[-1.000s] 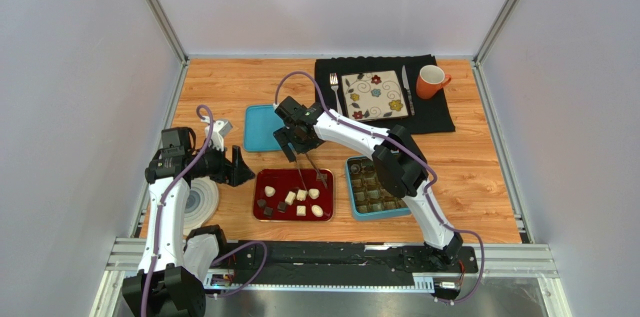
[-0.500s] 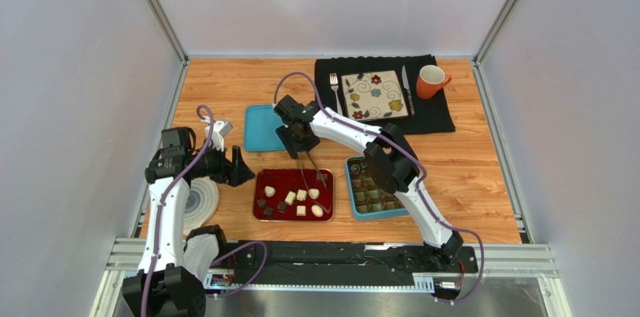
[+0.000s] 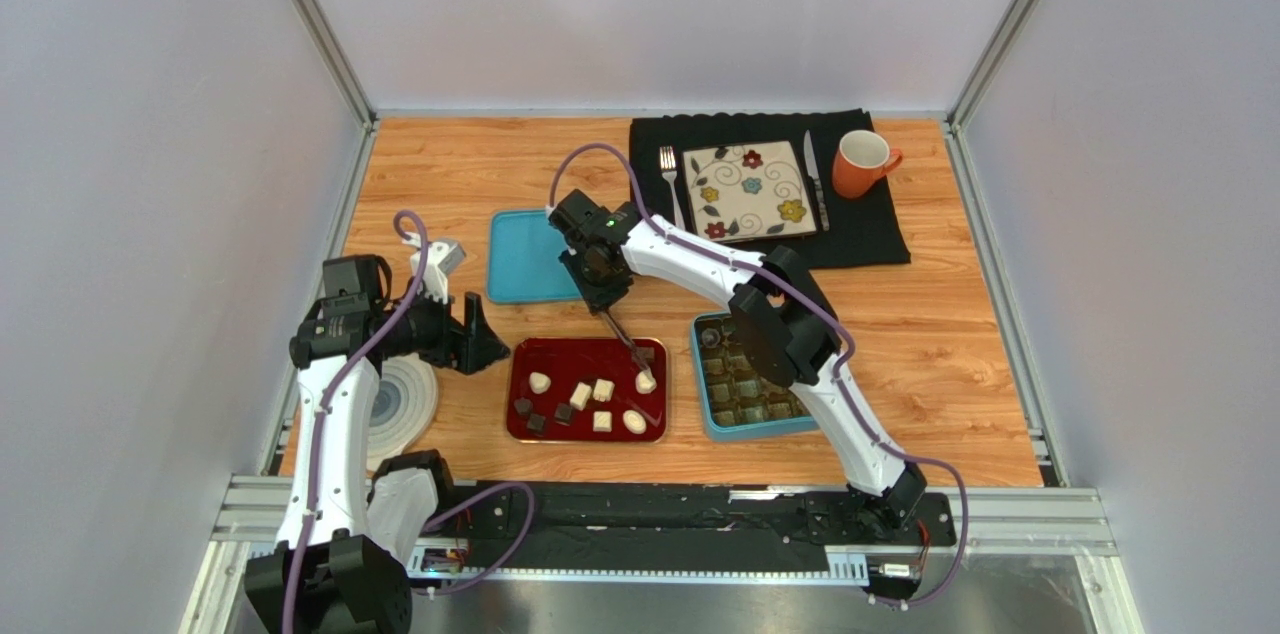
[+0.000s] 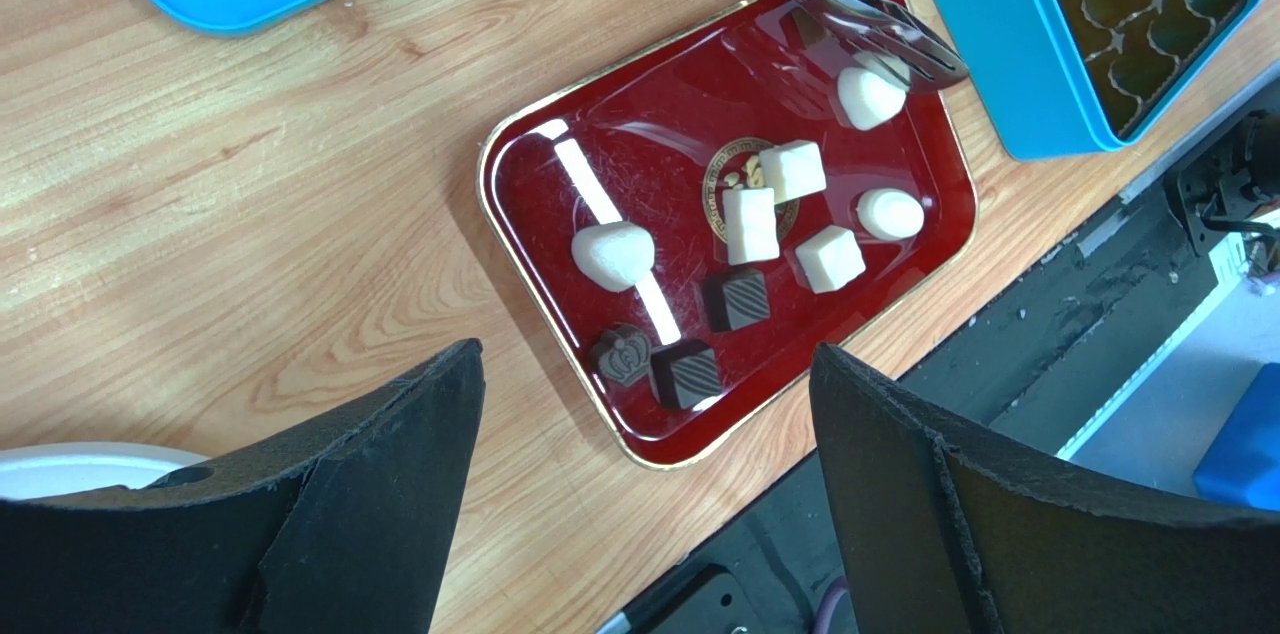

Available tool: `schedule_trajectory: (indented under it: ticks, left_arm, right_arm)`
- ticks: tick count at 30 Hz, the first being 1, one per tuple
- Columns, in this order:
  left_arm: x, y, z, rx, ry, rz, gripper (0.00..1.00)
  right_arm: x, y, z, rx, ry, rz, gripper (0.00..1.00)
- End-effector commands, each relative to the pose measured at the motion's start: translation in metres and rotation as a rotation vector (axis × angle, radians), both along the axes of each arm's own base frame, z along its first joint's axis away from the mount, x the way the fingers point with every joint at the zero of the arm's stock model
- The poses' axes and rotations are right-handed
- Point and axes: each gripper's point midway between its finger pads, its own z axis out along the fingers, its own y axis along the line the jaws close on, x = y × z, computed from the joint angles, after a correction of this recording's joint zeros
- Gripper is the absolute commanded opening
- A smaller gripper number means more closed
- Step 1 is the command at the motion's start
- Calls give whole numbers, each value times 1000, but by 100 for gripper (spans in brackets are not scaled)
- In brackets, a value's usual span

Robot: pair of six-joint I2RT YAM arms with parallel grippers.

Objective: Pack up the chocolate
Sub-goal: Pick up the clamp at the center of the board.

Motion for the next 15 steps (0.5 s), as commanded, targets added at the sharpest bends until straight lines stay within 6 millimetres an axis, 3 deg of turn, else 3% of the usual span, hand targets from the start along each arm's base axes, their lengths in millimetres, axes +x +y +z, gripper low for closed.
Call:
schedule_trajectory:
  ticks: [1,2,4,5,7,8,11,12,14,15]
  left_arm:
    - [5,1,15,16,-72,-25,88]
    - [5,1,15,15,-72,-22,88]
    - [5,0,16,13,-73,-25,88]
    - [5,0,16,12,-73,-24,88]
    - [5,0,15,13,-72,-26,88]
    - [5,0,15,12,-71,-25,88]
    - [4,0,16,14,-72,-27,88]
    - [4,0,16,15,-74,-26,88]
    - [3,1,17,18,-79,-27,88]
    - [3,0,17,17,-79,-30,88]
  right_arm:
    - [8,9,49,110,-83,-15,23]
    - [12,6,67,122,-131,-32,23]
    - [13,5,80,155,-160,-51,22]
    - [13,5,100,192,-189,-58,21]
    - [12,3,114,232,-217,-79,20]
    - [12,2,135,270,-249,-86,20]
    - [10,0,154,320,-304,-104,18]
    - [7,-1,172,355,-334,-106,18]
    - [5,-5,179,384,-374,-120,16]
    - [-2,-5,202,432,-418,-117,15]
